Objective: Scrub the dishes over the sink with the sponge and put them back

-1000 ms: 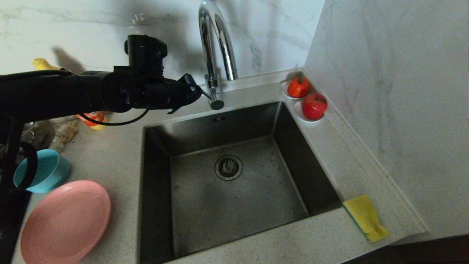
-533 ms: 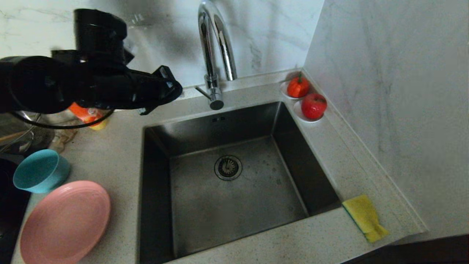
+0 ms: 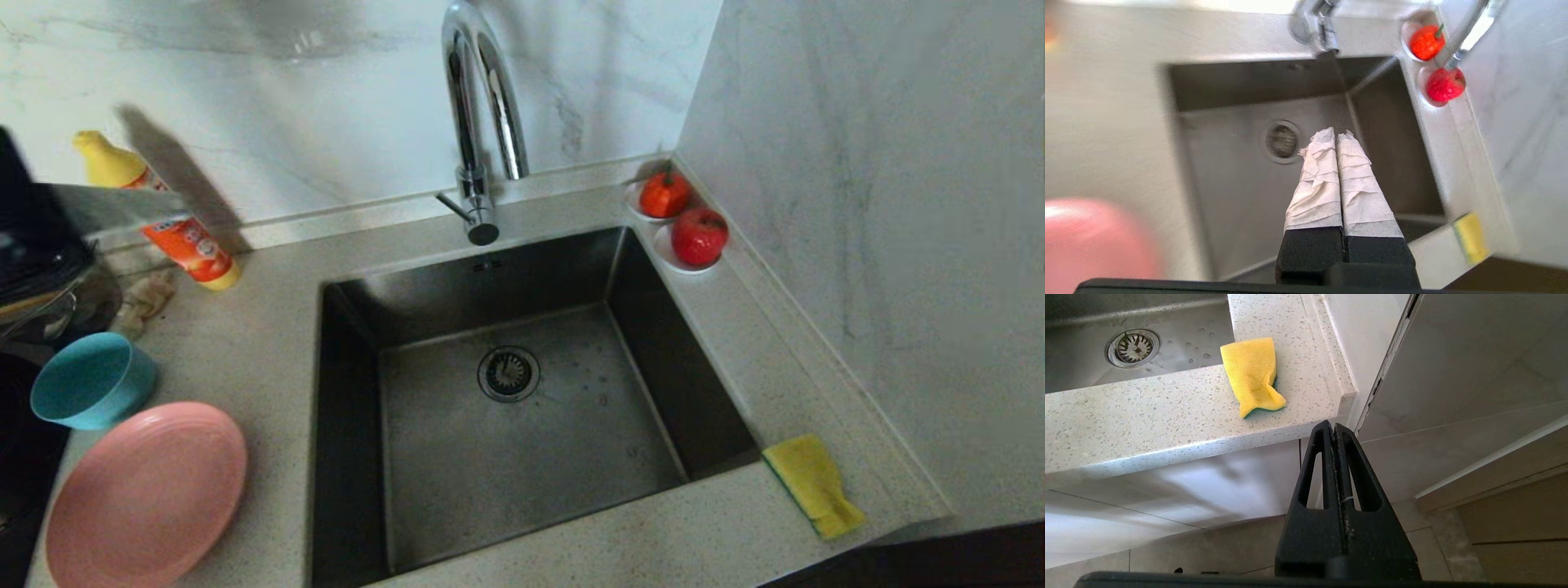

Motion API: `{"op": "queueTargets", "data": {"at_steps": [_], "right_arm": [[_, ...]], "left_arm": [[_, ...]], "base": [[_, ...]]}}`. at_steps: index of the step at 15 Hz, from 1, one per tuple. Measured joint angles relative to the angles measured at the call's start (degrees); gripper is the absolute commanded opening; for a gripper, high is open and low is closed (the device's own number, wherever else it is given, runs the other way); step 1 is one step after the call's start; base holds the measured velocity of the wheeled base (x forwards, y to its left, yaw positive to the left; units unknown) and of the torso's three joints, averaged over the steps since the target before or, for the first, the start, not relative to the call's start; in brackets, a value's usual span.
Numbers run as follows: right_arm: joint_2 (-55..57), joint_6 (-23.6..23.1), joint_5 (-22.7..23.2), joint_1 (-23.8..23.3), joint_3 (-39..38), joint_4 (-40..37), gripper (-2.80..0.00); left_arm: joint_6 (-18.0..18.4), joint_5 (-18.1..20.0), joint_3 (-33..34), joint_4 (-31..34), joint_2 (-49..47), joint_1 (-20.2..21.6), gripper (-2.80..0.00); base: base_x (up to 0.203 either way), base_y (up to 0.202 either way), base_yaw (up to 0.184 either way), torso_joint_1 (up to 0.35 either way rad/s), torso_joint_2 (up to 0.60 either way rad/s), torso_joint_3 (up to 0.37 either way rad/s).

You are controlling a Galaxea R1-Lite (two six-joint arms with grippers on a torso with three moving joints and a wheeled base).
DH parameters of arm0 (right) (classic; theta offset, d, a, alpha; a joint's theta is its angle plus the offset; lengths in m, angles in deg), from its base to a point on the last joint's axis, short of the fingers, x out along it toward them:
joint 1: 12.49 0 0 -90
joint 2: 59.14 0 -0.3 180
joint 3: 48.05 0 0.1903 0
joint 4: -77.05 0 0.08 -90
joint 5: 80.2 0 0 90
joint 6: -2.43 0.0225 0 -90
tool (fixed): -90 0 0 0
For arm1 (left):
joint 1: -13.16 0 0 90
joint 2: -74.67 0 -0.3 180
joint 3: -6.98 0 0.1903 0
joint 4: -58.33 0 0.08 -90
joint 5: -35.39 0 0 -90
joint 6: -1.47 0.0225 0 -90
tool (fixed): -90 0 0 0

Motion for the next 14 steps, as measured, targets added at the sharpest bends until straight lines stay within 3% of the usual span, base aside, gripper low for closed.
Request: {"op": "queueTargets", "data": {"at_steps": [4, 7, 11, 14], "right_arm": [[0.0, 0.0, 0.0, 0.0, 0.0, 0.0, -2.8], [0.0, 0.0, 0.0, 0.0, 0.0, 0.0, -2.8], [0.0, 0.0, 0.0, 0.0, 0.0, 0.0, -2.8], [0.0, 0.0, 0.0, 0.0, 0.0, 0.0, -2.8]], "left_arm": [[6.7, -9.3, 6.3, 11.1, 20.1, 0.4, -2.8], [9.9, -14.4, 12.3, 18.2, 32.7, 5.9, -2.8], [10.8, -14.8, 23.4, 19.3, 44.9, 13.7, -2.8], [12.2, -11.0, 31.1, 19.3, 53.5, 16.0, -2.8]], "base": [[0.0, 0.0, 0.0, 0.0, 0.0, 0.0], [0.0, 0.0, 0.0, 0.0, 0.0, 0.0], [0.0, 0.0, 0.0, 0.0, 0.0, 0.0], [0.0, 0.0, 0.0, 0.0, 0.0, 0.0]]}}
